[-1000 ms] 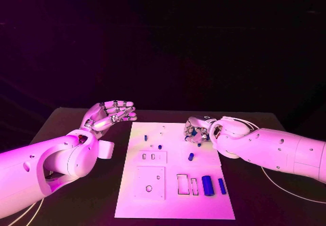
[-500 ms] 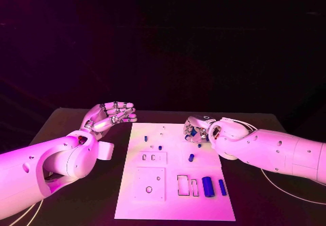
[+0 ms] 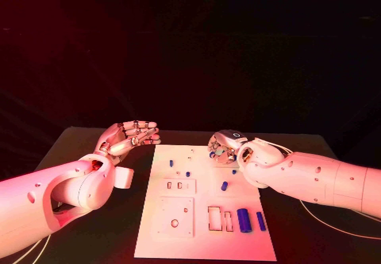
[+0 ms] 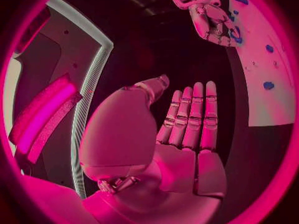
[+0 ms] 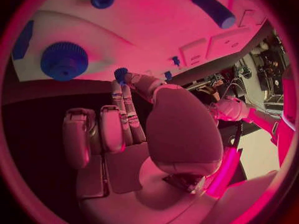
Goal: Assemble the parts on the task board
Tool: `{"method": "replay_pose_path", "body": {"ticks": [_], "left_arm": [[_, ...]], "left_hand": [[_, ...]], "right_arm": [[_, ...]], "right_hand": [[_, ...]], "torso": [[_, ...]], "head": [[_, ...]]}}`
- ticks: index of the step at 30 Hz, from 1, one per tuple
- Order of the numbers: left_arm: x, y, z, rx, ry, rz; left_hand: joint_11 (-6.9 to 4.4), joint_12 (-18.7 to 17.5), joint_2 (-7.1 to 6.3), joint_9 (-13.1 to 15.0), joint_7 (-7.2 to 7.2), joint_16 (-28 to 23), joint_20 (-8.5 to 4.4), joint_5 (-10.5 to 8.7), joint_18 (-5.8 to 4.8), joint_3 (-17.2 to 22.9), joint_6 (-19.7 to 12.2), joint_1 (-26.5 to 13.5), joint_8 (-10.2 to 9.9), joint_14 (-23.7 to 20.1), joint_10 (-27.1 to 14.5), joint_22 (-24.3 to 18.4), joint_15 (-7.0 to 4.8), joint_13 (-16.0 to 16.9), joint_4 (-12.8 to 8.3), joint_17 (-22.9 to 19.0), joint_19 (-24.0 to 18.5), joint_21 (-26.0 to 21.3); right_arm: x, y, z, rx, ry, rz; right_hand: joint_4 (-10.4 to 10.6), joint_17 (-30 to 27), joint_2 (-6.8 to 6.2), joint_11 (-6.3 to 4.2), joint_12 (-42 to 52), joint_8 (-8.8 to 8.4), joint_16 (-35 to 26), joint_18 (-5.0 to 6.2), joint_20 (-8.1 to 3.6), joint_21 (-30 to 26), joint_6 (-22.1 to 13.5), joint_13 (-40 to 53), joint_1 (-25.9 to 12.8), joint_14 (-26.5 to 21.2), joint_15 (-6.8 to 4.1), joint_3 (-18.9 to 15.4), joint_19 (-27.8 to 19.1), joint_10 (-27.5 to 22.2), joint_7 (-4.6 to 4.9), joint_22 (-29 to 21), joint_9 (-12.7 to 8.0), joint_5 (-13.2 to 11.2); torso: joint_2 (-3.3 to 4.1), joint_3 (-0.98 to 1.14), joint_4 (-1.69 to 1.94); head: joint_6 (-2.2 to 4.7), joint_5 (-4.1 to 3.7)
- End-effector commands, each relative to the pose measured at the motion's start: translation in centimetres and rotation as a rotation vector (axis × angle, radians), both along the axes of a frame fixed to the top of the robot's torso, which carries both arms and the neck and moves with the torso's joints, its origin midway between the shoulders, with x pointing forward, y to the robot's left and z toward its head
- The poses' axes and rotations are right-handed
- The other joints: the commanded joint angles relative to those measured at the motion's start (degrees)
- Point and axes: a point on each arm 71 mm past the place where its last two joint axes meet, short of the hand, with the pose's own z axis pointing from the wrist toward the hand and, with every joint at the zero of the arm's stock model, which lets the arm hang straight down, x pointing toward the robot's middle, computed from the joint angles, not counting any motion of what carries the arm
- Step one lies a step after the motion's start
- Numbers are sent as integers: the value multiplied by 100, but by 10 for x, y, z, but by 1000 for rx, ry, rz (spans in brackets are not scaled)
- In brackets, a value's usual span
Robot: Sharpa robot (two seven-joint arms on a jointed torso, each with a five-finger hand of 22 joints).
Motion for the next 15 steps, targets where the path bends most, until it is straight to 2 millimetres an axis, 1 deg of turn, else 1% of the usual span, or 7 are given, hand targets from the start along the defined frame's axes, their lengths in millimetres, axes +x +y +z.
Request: {"method": "replay_pose_path", "body": {"ticks": [1,5,10,11,14,15], "left_arm": [[0,-2,2,-12,-4,-18],[0,-3,2,-12,-5,-18],[0,-4,3,-13,-6,-19],[0,-4,3,-13,-6,-19],[0,-4,4,-13,-7,-20],[0,-4,4,-13,-8,-21]], "left_hand": [[41,-20,-7,-5,138,-38,15,-23,23,-36,-51,-49,-35,-42,-7,5,-7,-1,-5,5,38,36],[41,-20,-7,-5,138,-38,15,-23,23,-36,-51,-49,-35,-42,-7,5,-7,-1,-5,5,38,36],[41,-23,1,-4,138,-39,14,-23,22,-36,-52,-46,-38,-42,-8,6,-6,0,-9,9,38,40],[41,-23,1,-4,138,-39,14,-23,22,-36,-52,-46,-38,-42,-8,6,-6,0,-9,9,38,40],[41,-23,1,-4,138,-39,14,-23,22,-36,-52,-46,-38,-42,-8,6,-6,0,-9,9,38,40],[41,-23,1,-4,138,-39,14,-23,22,-36,-52,-46,-38,-42,-8,6,-6,0,-9,9,38,40]], "right_arm": [[1,7,6,24,-70,3],[3,15,8,35,-88,10],[6,25,10,46,-106,18],[6,27,10,47,-109,21],[8,32,10,51,-116,27],[8,34,11,53,-118,30]], "right_hand": [[-12,-3,-2,-57,21,36,26,-96,4,22,33,20,54,218,-52,39,51,86,4,572,12,47],[-13,-3,-4,-57,21,37,27,-95,4,21,34,21,51,218,-53,40,50,88,4,571,14,51],[-14,2,-6,-57,21,39,30,-95,3,22,35,21,46,219,-53,40,50,90,5,571,16,54],[-13,7,-9,-57,21,40,34,-97,3,27,36,23,38,220,-53,39,57,92,5,582,19,56],[-13,7,-9,-57,21,40,34,-97,3,27,36,23,38,220,-53,39,57,92,5,582,19,56],[-13,7,-9,-57,21,40,34,-97,3,27,36,23,38,220,-53,39,57,92,5,582,19,56]], "torso": [[9,-7,12],[12,-6,5],[20,-9,15],[19,-8,12],[25,-10,13],[30,-12,18]], "head": [[27,12],[40,26],[50,34],[49,35],[46,29],[46,27]]}}
